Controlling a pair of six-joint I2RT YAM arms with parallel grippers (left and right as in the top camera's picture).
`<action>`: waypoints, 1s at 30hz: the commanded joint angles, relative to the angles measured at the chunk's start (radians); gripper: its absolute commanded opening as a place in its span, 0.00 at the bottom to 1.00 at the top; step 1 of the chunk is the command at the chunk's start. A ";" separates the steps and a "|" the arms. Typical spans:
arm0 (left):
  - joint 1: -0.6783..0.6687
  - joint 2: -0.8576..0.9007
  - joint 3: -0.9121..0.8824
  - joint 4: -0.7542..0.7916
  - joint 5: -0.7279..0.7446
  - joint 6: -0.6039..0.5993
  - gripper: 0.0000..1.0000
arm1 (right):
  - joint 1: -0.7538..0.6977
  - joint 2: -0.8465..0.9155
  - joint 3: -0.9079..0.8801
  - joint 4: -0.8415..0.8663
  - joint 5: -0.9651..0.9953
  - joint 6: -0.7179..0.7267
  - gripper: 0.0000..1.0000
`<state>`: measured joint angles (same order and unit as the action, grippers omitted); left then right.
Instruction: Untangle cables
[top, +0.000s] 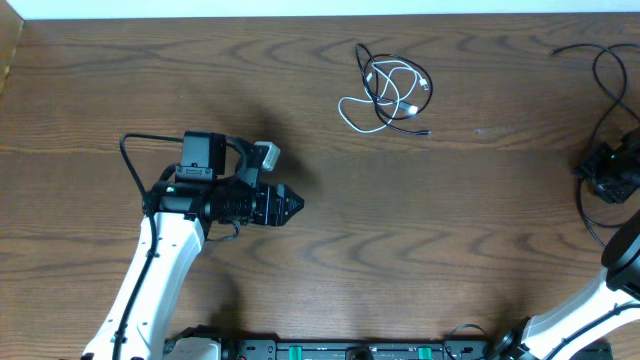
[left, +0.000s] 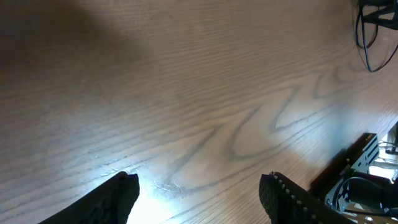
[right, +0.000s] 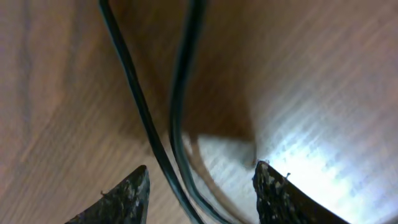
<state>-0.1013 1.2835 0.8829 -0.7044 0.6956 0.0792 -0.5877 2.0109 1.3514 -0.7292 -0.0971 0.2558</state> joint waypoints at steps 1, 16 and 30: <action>-0.003 0.003 0.004 0.003 -0.008 0.010 0.68 | 0.014 0.004 -0.032 0.035 -0.003 -0.052 0.52; -0.003 0.003 0.004 -0.002 -0.008 0.010 0.68 | -0.019 0.003 0.142 -0.011 -0.016 -0.141 0.01; -0.003 0.003 0.004 -0.008 -0.008 0.010 0.68 | -0.280 0.004 0.629 -0.188 0.140 -0.047 0.01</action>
<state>-0.1013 1.2835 0.8829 -0.7071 0.6960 0.0792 -0.8089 2.0148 1.9617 -0.9112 -0.0242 0.1364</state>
